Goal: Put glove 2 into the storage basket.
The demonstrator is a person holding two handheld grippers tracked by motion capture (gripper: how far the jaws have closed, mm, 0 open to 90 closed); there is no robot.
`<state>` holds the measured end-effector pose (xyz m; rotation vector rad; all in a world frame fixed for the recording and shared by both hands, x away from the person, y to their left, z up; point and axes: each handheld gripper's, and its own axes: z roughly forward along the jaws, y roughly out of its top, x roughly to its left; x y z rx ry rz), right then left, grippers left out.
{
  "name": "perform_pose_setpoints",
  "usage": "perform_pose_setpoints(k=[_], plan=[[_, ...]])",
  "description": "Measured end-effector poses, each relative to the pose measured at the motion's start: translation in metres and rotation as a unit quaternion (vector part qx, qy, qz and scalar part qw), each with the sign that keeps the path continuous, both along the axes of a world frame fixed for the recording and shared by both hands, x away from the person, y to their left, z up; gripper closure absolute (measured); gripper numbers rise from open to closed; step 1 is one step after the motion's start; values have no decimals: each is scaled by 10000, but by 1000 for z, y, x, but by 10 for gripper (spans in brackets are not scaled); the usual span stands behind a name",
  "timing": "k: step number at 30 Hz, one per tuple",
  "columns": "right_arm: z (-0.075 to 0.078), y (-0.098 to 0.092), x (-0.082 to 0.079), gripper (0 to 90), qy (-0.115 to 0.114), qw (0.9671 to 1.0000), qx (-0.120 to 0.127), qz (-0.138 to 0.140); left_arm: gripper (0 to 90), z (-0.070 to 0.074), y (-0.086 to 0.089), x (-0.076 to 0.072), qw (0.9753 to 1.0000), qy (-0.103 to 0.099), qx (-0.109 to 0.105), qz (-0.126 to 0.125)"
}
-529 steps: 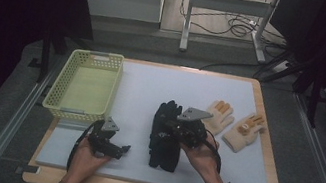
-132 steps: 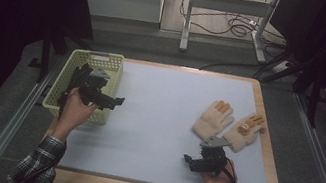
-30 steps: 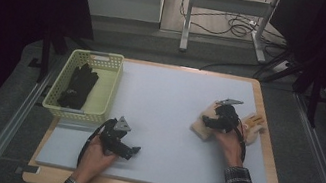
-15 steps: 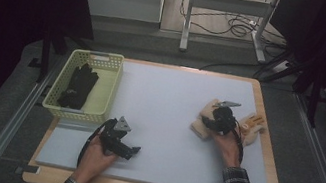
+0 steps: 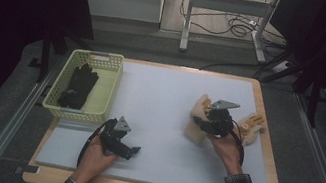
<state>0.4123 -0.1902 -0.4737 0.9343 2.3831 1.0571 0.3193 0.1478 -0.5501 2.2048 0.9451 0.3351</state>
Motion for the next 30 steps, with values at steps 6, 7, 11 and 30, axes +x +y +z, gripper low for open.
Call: perform_pose_setpoints(k=[6,7,11,30], plan=[[8,29,-19,563,-34,9979,-87,644,0,0,0,0,10000,-9,-1,6],[8,36,-21,560,-13,9969,-120,774,0,0,0,0,10000,-10,-3,5],[-9,69,-24,545,86,9898,-468,1345,1,0,0,0,10000,-10,-2,4],[-24,51,-9,333,431,9968,-178,648,1,0,0,0,10000,-5,5,-2]])
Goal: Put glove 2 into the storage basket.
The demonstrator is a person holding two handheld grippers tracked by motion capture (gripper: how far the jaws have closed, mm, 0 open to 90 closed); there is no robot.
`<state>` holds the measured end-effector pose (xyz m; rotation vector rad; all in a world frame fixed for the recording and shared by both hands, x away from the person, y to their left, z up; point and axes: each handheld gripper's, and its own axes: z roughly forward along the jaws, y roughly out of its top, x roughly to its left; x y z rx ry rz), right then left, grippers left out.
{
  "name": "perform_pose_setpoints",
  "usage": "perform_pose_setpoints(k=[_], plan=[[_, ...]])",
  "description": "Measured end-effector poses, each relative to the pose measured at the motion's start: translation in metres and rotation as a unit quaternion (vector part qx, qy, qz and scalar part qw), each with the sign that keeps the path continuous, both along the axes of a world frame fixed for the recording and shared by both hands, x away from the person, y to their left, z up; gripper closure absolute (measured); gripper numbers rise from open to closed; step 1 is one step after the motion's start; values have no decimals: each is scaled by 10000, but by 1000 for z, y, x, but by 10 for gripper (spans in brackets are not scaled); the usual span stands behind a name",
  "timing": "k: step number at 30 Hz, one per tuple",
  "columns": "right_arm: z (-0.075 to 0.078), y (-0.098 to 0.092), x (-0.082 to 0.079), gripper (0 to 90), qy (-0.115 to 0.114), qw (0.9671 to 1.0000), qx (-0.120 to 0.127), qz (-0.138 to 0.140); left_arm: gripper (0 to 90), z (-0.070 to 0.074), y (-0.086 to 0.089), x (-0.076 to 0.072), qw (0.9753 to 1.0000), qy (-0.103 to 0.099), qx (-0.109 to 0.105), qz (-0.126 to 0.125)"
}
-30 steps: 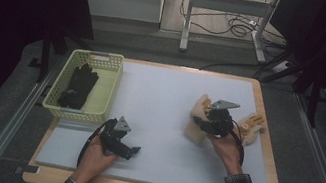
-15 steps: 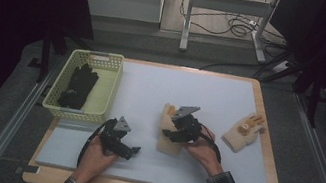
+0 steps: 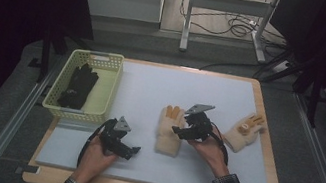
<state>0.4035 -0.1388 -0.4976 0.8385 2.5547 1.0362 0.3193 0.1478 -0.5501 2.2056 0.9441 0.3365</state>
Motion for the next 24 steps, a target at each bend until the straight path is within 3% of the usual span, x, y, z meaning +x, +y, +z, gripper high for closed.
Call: perform_pose_setpoints(k=[5,8,16,19,20,23,24], plan=[[-6,-21,4,339,206,9986,68,-482,1,0,0,0,10000,1,-1,-1],[-4,-35,5,339,173,9975,153,-674,1,0,0,0,10000,0,-1,0],[3,-71,7,338,0,9935,74,-1140,1,0,0,0,10000,-1,1,-1],[4,-86,8,338,-87,9905,19,-1376,1,0,0,0,10000,0,1,-1],[6,-97,9,338,-130,9881,-46,-1535,1,0,0,0,10000,-1,2,0],[7,-105,9,338,-171,9858,-97,-1665,1,0,0,0,10000,-1,2,-1],[8,-117,10,338,-222,9826,-126,-1838,1,0,0,0,10000,-2,1,-1]])
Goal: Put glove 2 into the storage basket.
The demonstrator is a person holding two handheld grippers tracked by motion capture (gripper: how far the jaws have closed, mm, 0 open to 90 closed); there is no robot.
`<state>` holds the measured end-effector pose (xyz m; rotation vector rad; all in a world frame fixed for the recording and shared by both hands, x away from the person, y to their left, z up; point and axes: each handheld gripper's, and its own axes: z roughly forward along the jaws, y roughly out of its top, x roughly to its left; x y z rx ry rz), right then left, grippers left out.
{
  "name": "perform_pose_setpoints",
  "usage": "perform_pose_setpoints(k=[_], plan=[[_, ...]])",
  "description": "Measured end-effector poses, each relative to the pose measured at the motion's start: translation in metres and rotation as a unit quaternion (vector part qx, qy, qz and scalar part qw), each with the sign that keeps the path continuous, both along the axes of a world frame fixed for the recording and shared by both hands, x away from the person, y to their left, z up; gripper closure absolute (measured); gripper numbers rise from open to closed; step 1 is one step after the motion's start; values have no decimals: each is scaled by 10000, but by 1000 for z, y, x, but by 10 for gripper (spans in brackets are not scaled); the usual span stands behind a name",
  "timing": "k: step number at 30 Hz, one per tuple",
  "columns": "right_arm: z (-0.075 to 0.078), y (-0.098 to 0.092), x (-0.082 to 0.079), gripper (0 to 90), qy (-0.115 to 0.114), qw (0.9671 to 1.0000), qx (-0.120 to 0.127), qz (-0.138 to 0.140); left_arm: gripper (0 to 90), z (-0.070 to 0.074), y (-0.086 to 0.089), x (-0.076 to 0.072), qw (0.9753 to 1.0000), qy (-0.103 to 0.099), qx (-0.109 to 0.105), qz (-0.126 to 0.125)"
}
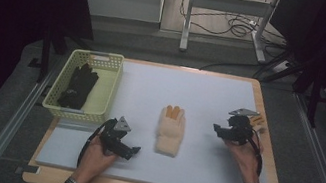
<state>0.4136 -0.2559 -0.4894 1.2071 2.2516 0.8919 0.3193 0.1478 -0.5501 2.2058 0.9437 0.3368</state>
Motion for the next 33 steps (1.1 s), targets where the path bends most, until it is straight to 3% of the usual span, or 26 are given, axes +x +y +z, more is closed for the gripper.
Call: perform_pose_setpoints(k=[11,15,22,25,27,33], plan=[[5,-48,5,393,-98,9972,-227,-707,0,0,0,0,10000,0,0,0],[-2,-58,9,376,-25,9955,-301,-896,1,0,0,0,10000,-1,1,0],[-17,-64,15,349,47,9947,-340,-972,1,0,0,0,10000,-1,1,1],[-23,-61,17,393,-17,9944,-401,-975,1,0,0,0,10000,-1,1,1],[-23,-62,17,569,15,9949,-227,-982,1,0,0,0,10000,-1,1,0],[-20,-62,14,619,-36,9953,-269,-933,1,0,0,0,10000,-1,0,1]])
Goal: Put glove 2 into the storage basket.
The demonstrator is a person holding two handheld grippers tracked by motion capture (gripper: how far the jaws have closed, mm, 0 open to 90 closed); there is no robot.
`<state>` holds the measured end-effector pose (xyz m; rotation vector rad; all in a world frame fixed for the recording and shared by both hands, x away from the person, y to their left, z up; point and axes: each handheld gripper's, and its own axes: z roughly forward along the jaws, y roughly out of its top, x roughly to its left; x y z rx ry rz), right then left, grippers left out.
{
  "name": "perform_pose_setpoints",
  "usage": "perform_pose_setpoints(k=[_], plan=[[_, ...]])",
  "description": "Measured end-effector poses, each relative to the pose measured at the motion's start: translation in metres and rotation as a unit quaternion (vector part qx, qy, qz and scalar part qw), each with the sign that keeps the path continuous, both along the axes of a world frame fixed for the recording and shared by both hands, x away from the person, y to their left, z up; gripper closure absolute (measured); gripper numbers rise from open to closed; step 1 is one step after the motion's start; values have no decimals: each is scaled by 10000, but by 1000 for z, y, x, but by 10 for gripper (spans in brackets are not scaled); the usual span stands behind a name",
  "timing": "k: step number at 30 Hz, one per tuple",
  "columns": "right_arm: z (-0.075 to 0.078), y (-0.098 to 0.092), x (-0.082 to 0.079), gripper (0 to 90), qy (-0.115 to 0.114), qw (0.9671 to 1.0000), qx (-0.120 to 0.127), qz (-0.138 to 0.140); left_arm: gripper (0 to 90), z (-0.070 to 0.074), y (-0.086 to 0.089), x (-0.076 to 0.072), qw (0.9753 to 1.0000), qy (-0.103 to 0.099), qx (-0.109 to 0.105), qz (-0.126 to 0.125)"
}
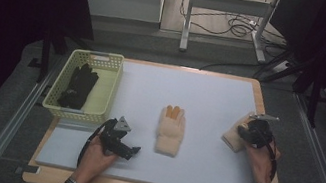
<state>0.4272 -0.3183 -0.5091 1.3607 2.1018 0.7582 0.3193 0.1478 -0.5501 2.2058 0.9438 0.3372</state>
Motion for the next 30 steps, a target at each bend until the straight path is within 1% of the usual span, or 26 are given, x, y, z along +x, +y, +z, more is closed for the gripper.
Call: perform_pose_setpoints(k=[1,2,3,8,11,12,13,16,17,18,19,20,22,23,24,26,27,29,30], plan=[[4,-1,-2,620,-38,9999,97,31,1,0,0,0,10000,1,0,0],[4,-1,-2,620,-38,9999,97,31,0,0,0,0,10000,1,0,0],[10,0,-5,620,-84,9997,207,83,0,0,0,0,10000,1,1,-1],[25,9,-12,618,-216,9988,269,360,0,0,0,0,10000,1,1,0],[32,17,-16,617,-280,9979,238,526,0,0,0,0,10000,4,0,0],[32,17,-16,617,-280,9979,238,526,0,0,0,0,10000,4,0,0],[36,23,-18,616,-295,9972,274,632,0,0,0,0,10000,3,0,0],[40,28,-19,616,-306,9965,324,712,0,0,0,0,10000,8,-5,2],[44,35,-21,615,-320,9952,416,828,0,0,0,0,10000,9,-5,2],[44,35,-21,615,-320,9952,416,828,0,0,0,0,10000,9,-5,2],[46,38,-22,615,-331,9943,461,902,0,0,0,0,10000,9,-5,3],[51,47,-24,615,-357,9924,536,1049,0,0,0,0,10000,7,-4,2],[52,51,-26,615,-356,9918,560,1095,0,0,0,0,10000,1,0,-1],[57,61,-29,615,-356,9893,600,1280,1,0,0,0,10000,4,-4,2],[57,61,-29,615,-356,9893,600,1280,0,0,0,0,10000,4,-4,2],[62,70,-32,615,-342,9870,616,1446,1,0,0,0,10000,4,-1,0],[65,80,-35,614,-355,9842,646,1611,1,0,0,0,10000,4,-2,1],[69,88,-38,614,-356,9817,669,1746,0,0,0,0,10000,-8,1,-3],[69,88,-38,614,-356,9817,669,1746,0,0,0,0,10000,-8,1,-3]])
